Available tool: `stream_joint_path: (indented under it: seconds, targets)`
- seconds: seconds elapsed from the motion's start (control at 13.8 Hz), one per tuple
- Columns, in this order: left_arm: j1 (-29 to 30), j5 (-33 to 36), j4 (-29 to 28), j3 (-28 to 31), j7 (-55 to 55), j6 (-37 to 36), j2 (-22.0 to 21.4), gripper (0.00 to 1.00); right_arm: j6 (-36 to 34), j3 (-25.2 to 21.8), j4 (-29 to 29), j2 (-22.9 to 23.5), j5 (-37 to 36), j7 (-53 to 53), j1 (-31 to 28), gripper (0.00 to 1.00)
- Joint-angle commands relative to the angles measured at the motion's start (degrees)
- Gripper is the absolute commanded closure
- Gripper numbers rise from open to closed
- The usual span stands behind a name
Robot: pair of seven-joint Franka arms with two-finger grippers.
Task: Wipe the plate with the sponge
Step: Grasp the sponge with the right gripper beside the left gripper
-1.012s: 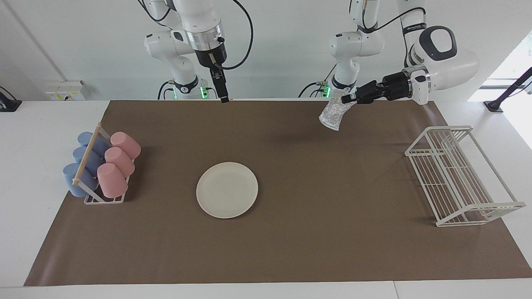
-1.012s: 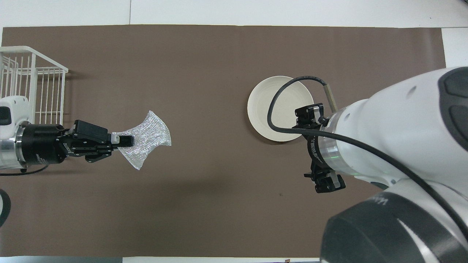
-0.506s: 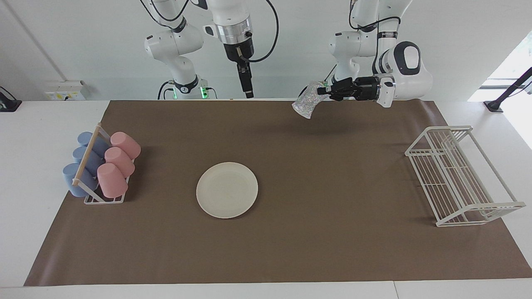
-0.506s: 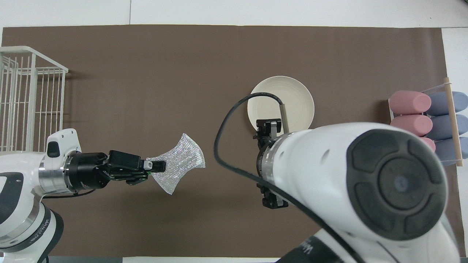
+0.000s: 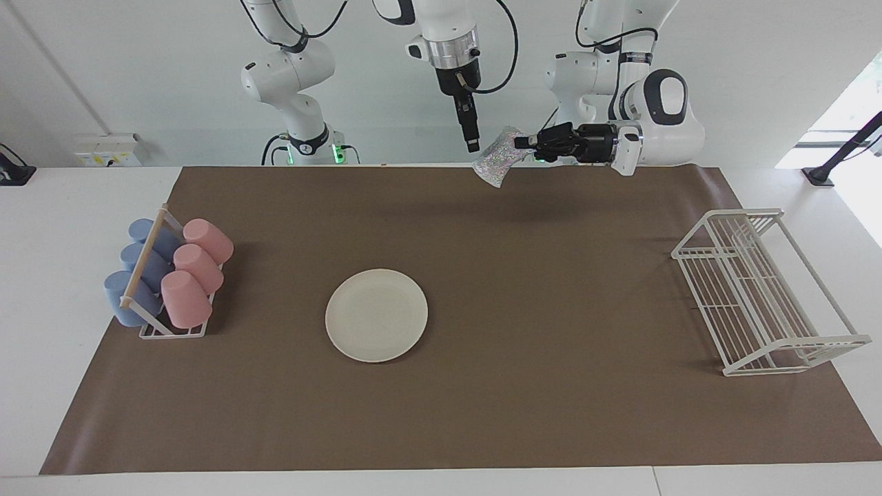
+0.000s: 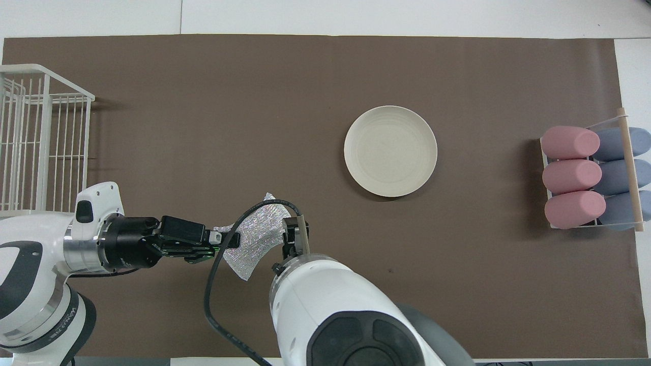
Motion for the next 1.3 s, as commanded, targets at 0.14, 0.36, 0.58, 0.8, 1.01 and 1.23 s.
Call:
stream_joint_path:
  seconds: [0.14,0.36,0.58,0.8,1.01,1.23]
  targets:
    - [-1.4,-1.3,-1.6,0.7,0.4,-0.6,-1.4,1.0,7.6,-0.1,-1.5,-0.4,0.4,0.5,-0.6,0.0]
    - [-1.4,-1.3,-1.6,0.7,0.1,-0.9,-1.5,1.0,8.4,-0.1,-1.6,-0.3,0.3,-0.3,-0.6,0.0]
    - [-1.3,-1.3,-1.6,0.7,-0.7,-1.2,-1.4,1.0,14.9,-0.1,-3.1,-0.3,0.3,-0.4,-0.7,0.0]
    - [-1.2,-0.9,-1.6,0.8,-0.9,-1.7,-1.4,1.0,17.6,-0.1,-4.3,-0.2,0.3,-0.6,-1.0,0.0]
    - [-1.0,-0.6,-1.4,0.9,-1.1,-1.8,-1.4,1.0,18.8,-0.1,-4.5,1.2,0.3,-0.2,-0.5,0.0]
    - [-1.0,-0.4,-1.4,0.9,-1.3,-1.8,-1.4,1.0,18.2,-0.1,-4.4,1.2,0.2,-3.1,-0.5,0.82]
